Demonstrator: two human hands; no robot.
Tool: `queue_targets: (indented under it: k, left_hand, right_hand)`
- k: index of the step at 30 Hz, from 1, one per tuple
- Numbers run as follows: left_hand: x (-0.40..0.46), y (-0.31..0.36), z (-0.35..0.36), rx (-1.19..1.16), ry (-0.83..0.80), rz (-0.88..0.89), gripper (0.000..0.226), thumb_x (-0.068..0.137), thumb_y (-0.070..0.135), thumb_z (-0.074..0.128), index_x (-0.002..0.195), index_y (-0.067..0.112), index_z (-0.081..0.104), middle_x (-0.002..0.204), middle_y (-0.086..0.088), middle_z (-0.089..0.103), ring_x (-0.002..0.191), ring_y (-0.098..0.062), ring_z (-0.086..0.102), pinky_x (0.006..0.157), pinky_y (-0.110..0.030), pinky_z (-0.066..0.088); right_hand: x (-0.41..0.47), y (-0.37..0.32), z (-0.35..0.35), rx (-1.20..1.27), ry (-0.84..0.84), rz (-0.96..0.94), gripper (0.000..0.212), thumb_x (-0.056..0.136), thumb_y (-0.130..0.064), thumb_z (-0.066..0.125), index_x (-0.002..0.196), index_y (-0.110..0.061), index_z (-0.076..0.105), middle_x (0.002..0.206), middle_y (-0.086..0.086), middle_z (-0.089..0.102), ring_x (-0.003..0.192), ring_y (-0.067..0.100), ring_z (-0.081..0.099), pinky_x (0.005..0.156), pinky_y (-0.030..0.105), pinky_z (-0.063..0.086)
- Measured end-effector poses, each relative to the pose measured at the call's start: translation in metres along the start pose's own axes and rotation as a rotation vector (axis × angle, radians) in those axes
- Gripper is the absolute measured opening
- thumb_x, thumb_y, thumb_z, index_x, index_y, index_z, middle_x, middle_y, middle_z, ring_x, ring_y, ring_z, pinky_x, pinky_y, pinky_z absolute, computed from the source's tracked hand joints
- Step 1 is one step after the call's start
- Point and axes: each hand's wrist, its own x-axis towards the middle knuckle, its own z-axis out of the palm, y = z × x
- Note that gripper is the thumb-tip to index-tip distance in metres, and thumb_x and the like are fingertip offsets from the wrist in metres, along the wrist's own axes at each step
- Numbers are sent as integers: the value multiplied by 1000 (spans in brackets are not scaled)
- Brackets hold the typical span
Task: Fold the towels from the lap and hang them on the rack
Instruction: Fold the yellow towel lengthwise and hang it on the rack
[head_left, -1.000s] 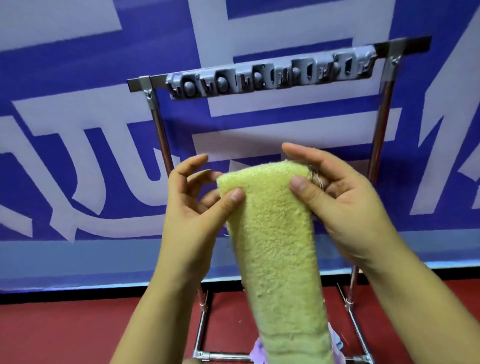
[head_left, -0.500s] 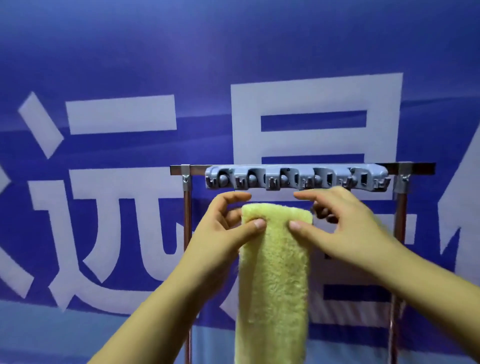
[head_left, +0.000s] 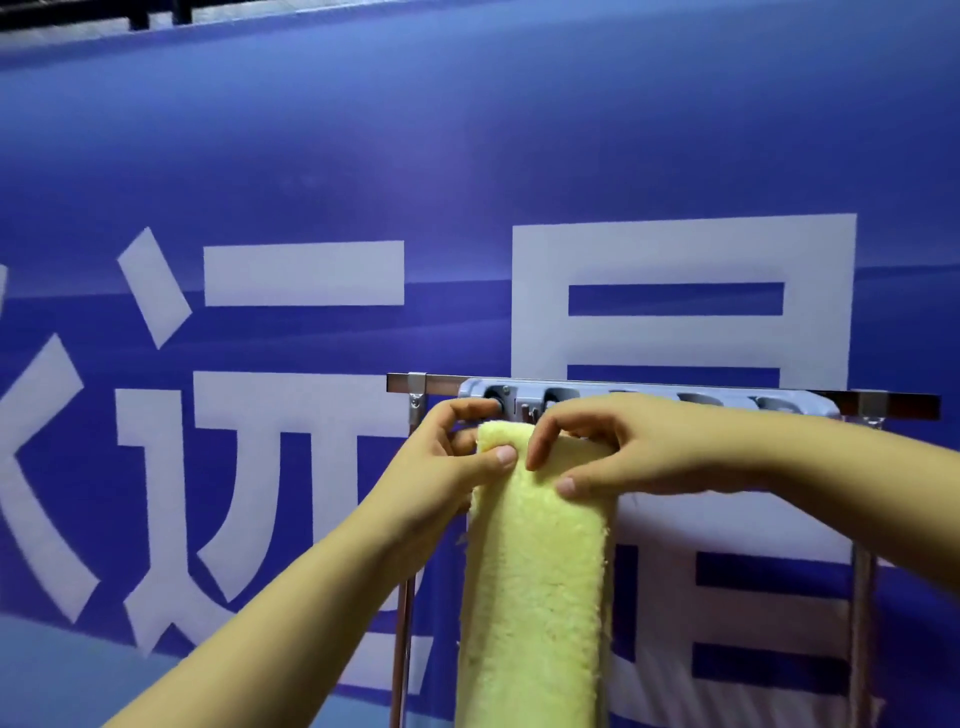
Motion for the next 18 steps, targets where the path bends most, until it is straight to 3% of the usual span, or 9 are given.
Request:
queue_targets:
  k: [2,6,9,12,15,18]
  left_hand:
    - [7,-1,-8,11,18,-23,39,86,4,66,119,22,56,104,-11,71,92,-23,69,63,-29,54]
    - [19,-4,-17,75,104,-46,38,85,11,68,120,19,52,101,-3,69,89,-16,68,61,-24,52]
    - [27,-11,-24,317,276,34,38,86,24,68,118,24,47,106,5,59,95,-10,59,70,-22,53]
    - [31,-16,-30,337,410,113,26,90,33,60,113,24,50,109,5,59,97,-6,57,76,-26,53]
    - [37,-20,-31,269,401,88,22,96,43,47,106,24,54,100,4,62,87,-6,58,69,-24,50]
    - [47,-25,-33,232,389,57,38,96,55,31,106,28,55,96,4,65,92,-10,60,80,-32,50]
  right_hand:
    - [13,-6,-1,30,-44,46,20,87,-18,62,98,-34,66,106,-6,55,91,8,57,72,17,51]
    - [42,-13,0,88,-37,145,19,85,-16,63,87,-33,70,94,-6,56,79,7,55,58,14,48]
    - [67,-12,1,150,38,229,14,85,-14,62,91,-24,71,87,-3,54,71,8,54,53,15,47]
    - [93,-12,1,285,144,312,10,84,-16,65,92,-13,70,83,3,61,68,12,59,56,21,53]
    - [119,-16,-1,425,217,357,14,88,-22,63,83,-9,63,57,1,60,45,8,57,45,17,47]
    - [143,-26,-4,605,257,378,18,93,-27,56,87,-10,59,48,-1,55,28,4,48,38,14,42]
